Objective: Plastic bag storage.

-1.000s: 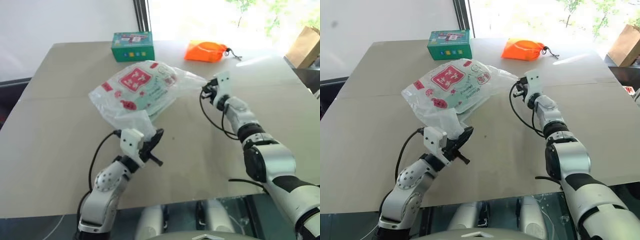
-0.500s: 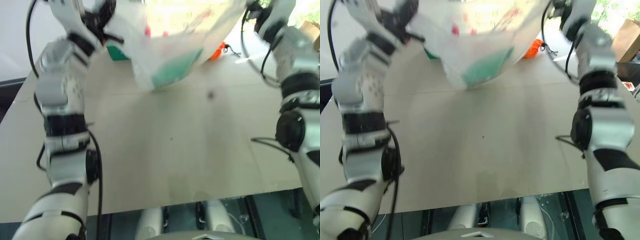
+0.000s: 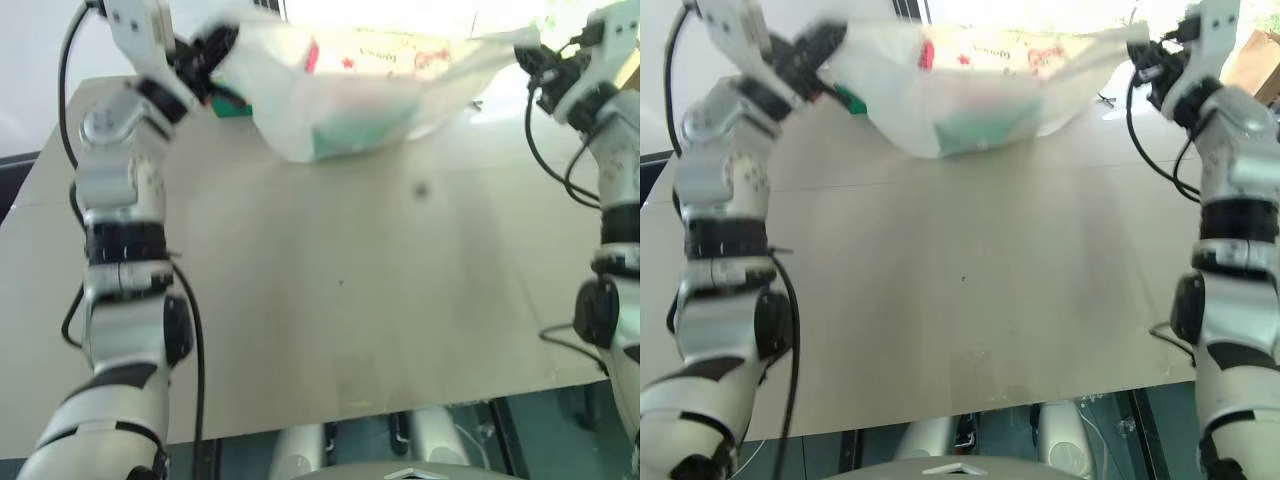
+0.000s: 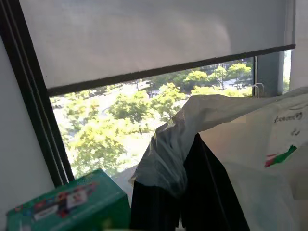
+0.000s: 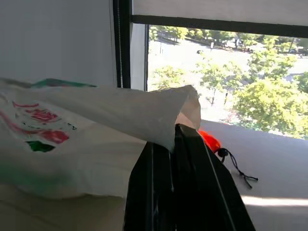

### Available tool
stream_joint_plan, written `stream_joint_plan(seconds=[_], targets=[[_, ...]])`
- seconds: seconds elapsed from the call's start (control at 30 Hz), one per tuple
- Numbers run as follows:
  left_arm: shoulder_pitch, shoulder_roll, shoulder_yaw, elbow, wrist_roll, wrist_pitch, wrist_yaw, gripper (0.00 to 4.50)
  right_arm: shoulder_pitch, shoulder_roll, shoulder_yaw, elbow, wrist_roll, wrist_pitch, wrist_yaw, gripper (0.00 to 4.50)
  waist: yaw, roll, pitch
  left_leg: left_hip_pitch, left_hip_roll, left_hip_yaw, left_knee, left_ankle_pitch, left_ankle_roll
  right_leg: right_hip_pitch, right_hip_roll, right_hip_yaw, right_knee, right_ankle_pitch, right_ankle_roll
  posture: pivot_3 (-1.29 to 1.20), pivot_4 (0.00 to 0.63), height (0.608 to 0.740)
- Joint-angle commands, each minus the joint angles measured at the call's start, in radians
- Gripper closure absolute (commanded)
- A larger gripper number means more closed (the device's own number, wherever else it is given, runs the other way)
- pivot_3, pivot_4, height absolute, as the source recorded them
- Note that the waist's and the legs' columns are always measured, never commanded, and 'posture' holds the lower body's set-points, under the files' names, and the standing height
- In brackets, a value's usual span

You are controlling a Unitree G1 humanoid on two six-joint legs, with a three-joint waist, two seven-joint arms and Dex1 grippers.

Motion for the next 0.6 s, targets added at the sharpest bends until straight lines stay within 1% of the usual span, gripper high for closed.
stream_joint_plan(seconds=[0.03, 0.1, 0.17, 0.2, 0.23, 0.27, 0.3, 0.37, 0.4, 0.43, 0.47, 0.53, 0.6], targets=[[0.181, 0.033, 0.108, -0.298, -0.127, 0.161, 0.058, 4.50, 0.161, -0.067, -0.084, -0.279, 0.152, 0.240, 0.014, 4.47, 0.003, 0.000, 0.000, 0.000, 0.000, -0.001, 0.002, 0.000, 0.000, 0.000, 0.000, 0.000, 0.002, 0.000, 0.000, 0.00, 0.150, 0.740], [0.345, 0.012, 0.138, -0.396, -0.144, 0.211, 0.105, 4.50, 0.282, -0.061, -0.103, -0.368, 0.186, 0.296, -0.011, 4.47, 0.006, 0.000, 0.000, -0.001, 0.000, -0.001, 0.006, 0.000, 0.000, 0.000, 0.000, 0.000, 0.006, 0.000, 0.000, 0.00, 0.150, 0.740], [0.506, -0.018, 0.124, -0.491, -0.135, 0.234, 0.134, 3.95, 0.403, -0.065, -0.095, -0.440, 0.213, 0.306, 0.026, 3.91, 0.012, 0.000, 0.000, 0.003, 0.001, 0.000, 0.010, 0.000, 0.000, 0.003, 0.000, 0.002, 0.009, 0.000, 0.000, 0.00, 0.150, 0.740], [0.585, -0.034, 0.104, -0.548, -0.147, 0.242, 0.132, 3.70, 0.475, -0.085, -0.081, -0.475, 0.223, 0.311, 0.072, 3.64, 0.018, 0.000, 0.000, 0.009, 0.000, 0.001, 0.010, 0.000, 0.000, 0.008, 0.000, 0.003, 0.007, 0.000, 0.000, 0.00, 0.150, 0.740], [0.646, -0.046, 0.090, -0.593, -0.157, 0.248, 0.133, 3.24, 0.534, -0.103, -0.071, -0.503, 0.232, 0.309, 0.111, 3.15, 0.026, 0.000, 0.000, 0.017, 0.000, 0.002, 0.010, 0.000, 0.000, 0.015, 0.000, 0.004, 0.008, 0.000, 0.000, 0.00, 0.150, 0.740], [0.704, -0.052, 0.068, -0.623, -0.147, 0.241, 0.126, 2.90, 0.587, -0.116, -0.071, -0.525, 0.254, 0.324, 0.141, 2.77, 0.031, -0.001, 0.001, 0.020, 0.000, 0.002, 0.010, -0.001, 0.000, 0.017, 0.000, 0.005, 0.008, 0.000, 0.000, 0.00, 0.150, 0.740], [0.738, -0.055, 0.057, -0.642, -0.138, 0.236, 0.123, 2.34, 0.618, -0.124, -0.075, -0.539, 0.271, 0.333, 0.156, 2.18, 0.040, -0.002, 0.001, 0.020, 0.000, 0.002, 0.011, -0.001, 0.000, 0.017, 0.000, 0.006, 0.008, 0.000, 0.000, 0.00, 0.150, 0.740], [0.854, -0.083, 0.021, -0.678, -0.131, 0.210, 0.100, 1.43, 0.725, -0.145, -0.060, -0.595, 0.277, 0.342, 0.185, 1.24, 0.050, -0.002, 0.000, 0.020, 0.000, 0.002, 0.016, -0.001, 0.000, 0.017, 0.000, 0.007, 0.014, 0.000, -0.001, 0.00, 0.150, 0.740], [0.921, -0.090, -0.007, -0.687, -0.099, 0.182, 0.093, 1.01, 0.786, -0.139, -0.043, -0.643, 0.271, 0.330, 0.186, 0.80, 0.053, -0.002, 0.000, 0.022, 0.000, 0.003, 0.016, -0.001, 0.000, 0.018, -0.001, 0.009, 0.014, 0.000, -0.001, 0.00, 0.150, 0.740], [0.983, -0.095, -0.033, -0.693, -0.067, 0.150, 0.081, 0.49, 0.844, -0.122, -0.026, -0.683, 0.256, 0.302, 0.177, 0.29, 0.055, -0.003, -0.001, 0.025, 0.000, 0.004, 0.016, -0.001, 0.000, 0.020, 0.000, 0.010, 0.015, 0.000, -0.001, 0.00, 0.150, 0.740], [1.041, -0.108, -0.051, -0.693, -0.049, 0.122, 0.073, 0.05, 0.893, -0.094, -0.013, -0.706, 0.249, 0.279, 0.163, 0.00, 0.055, -0.004, -0.001, 0.028, 0.001, 0.005, 0.015, -0.001, 0.000, 0.021, 0.000, 0.011, 0.015, 0.000, -0.002, 0.00, 0.150, 0.740], [1.143, -0.116, -0.106, -0.679, 0.031, 0.043, 0.059, 0.05, 0.969, -0.021, -0.002, -0.696, 0.216, 0.177, 0.149, 0.00, 0.054, -0.004, -0.002, 0.029, 0.003, 0.006, 0.014, -0.001, 0.000, 0.021, 0.002, 0.016, 0.015, 0.000, -0.002, 0.00, 0.150, 0.740], [1.190, -0.117, -0.142, -0.664, 0.088, -0.013, 0.050, 0.05, 0.996, 0.030, -0.002, -0.669, 0.195, 0.094, 0.149, 0.00, 0.055, -0.003, -0.004, 0.029, 0.003, 0.007, 0.014, -0.001, 0.000, 0.021, 0.003, 0.018, 0.015, 0.000, -0.002, 0.00, 0.150, 0.740]])
